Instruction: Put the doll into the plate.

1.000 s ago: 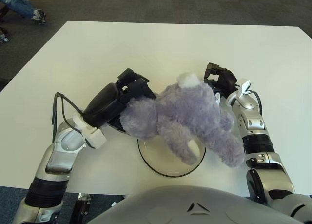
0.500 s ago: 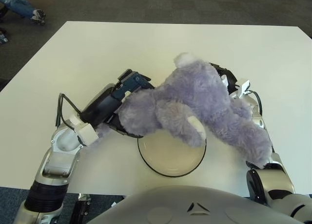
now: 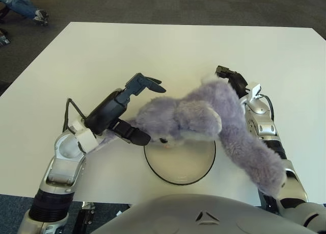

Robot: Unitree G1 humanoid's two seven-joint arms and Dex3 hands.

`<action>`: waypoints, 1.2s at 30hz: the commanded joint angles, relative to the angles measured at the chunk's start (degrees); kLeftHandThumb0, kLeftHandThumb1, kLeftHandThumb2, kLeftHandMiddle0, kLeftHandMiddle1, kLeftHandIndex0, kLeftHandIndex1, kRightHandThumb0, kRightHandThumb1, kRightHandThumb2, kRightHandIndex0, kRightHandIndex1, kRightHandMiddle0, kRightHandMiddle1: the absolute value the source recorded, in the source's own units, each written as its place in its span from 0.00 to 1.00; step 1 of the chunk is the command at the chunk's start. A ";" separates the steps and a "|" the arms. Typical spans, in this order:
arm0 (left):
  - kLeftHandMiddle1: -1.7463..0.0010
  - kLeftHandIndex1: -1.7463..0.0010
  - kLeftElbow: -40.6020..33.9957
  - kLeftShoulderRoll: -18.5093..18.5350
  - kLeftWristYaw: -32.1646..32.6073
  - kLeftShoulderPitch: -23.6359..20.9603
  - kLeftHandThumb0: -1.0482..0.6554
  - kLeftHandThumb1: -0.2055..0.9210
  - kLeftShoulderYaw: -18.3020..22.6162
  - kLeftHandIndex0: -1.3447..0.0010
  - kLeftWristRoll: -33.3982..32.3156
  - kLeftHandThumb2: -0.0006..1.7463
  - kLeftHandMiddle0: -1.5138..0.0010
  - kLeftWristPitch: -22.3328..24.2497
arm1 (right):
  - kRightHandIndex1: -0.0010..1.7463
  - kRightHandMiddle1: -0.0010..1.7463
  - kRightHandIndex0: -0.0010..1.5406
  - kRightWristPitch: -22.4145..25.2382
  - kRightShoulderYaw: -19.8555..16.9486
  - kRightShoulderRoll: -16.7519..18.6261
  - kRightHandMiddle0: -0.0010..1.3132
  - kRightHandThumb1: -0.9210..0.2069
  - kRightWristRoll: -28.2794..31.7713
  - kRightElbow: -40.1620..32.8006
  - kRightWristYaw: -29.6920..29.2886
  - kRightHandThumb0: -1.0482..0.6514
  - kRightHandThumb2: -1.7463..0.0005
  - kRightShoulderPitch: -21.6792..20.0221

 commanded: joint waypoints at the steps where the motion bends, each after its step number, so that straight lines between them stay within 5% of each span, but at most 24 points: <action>1: 0.52 0.32 0.66 -0.05 -1.16 -0.83 0.09 0.86 -0.33 1.00 -0.95 0.37 0.98 -0.22 | 1.00 1.00 0.78 -0.12 -0.13 -0.42 0.45 0.52 -0.14 -0.01 -0.24 0.34 0.26 -0.43; 14: 0.57 0.34 1.30 0.23 -2.85 -1.15 0.05 0.98 -0.03 1.00 -0.49 0.29 0.99 0.41 | 1.00 1.00 0.78 1.09 0.25 -0.64 0.45 0.51 -0.91 -1.23 -1.03 0.34 0.26 -0.13; 36: 0.63 0.46 2.96 0.25 -4.11 -1.77 0.02 1.00 0.38 1.00 0.64 0.28 1.00 -1.50 | 1.00 1.00 0.79 0.74 0.42 -0.73 0.44 0.50 -0.57 -1.48 -0.83 0.34 0.27 -0.04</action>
